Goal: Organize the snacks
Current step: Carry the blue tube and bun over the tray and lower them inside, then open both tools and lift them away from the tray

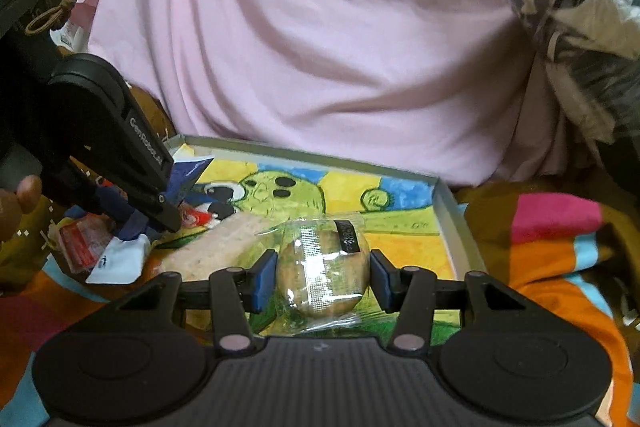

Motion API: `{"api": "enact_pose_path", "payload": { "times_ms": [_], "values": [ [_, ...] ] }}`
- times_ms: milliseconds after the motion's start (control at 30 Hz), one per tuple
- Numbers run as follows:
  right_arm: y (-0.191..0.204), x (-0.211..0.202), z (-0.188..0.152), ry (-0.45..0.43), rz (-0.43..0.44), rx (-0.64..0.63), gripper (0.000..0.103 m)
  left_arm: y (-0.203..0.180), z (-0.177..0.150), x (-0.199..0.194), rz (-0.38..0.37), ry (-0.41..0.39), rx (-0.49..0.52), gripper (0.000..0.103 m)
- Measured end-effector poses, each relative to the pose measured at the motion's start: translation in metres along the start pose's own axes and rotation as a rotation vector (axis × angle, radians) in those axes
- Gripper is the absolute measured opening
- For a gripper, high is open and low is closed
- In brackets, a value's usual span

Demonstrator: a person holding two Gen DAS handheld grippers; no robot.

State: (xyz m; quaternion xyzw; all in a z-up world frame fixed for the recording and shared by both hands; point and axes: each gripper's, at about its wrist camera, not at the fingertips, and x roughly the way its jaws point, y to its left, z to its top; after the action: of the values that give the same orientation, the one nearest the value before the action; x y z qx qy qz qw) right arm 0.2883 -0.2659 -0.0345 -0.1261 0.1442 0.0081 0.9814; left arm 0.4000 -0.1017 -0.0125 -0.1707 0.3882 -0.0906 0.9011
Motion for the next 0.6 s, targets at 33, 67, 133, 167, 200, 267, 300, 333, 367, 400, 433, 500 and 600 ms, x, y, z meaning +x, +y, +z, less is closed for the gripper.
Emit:
{"api": "enact_pose_path", "payload": {
  "times_ms": [33,67,133,167,200,267,300,333,367,400,433,500,600],
  "values": [
    [-0.001,0.002,0.000,0.009,0.004,0.010,0.054,-0.001,0.000,0.002,0.005,0.000,0.004,0.028],
    [-0.002,0.003,0.000,0.017,0.009,0.022,0.054,-0.001,-0.001,0.003,0.008,0.000,0.009,0.028],
    [-0.004,0.006,-0.001,0.033,0.019,0.031,0.054,-0.003,-0.001,0.005,0.017,-0.002,0.022,0.029],
    [-0.004,0.007,-0.001,0.038,0.021,0.033,0.054,-0.003,-0.002,0.006,0.018,-0.002,0.028,0.029],
    [-0.005,0.008,-0.002,0.042,0.023,0.036,0.054,-0.004,-0.002,0.008,0.019,-0.003,0.033,0.029],
    [-0.006,0.011,-0.002,0.054,0.029,0.046,0.054,-0.006,-0.002,0.009,0.023,-0.007,0.046,0.030],
    [-0.006,0.011,-0.003,0.057,0.030,0.050,0.054,-0.007,-0.002,0.009,0.024,-0.006,0.054,0.030],
    [-0.006,0.012,-0.004,0.061,0.031,0.052,0.054,-0.008,-0.003,0.009,0.026,-0.007,0.060,0.031],
    [-0.007,0.013,-0.004,0.062,0.032,0.053,0.054,-0.008,-0.003,0.009,0.028,-0.009,0.065,0.031],
    [-0.007,0.013,-0.005,0.062,0.032,0.054,0.054,-0.009,-0.003,0.010,0.029,-0.009,0.070,0.031],
    [-0.007,0.013,-0.005,0.062,0.032,0.054,0.054,-0.009,-0.004,0.010,0.030,-0.008,0.073,0.031],
    [-0.007,0.013,-0.004,0.061,0.031,0.054,0.054,-0.010,-0.004,0.011,0.030,-0.005,0.077,0.032],
    [-0.007,0.013,-0.004,0.061,0.030,0.055,0.055,-0.010,-0.005,0.011,0.032,-0.002,0.077,0.033]
  ]
}}
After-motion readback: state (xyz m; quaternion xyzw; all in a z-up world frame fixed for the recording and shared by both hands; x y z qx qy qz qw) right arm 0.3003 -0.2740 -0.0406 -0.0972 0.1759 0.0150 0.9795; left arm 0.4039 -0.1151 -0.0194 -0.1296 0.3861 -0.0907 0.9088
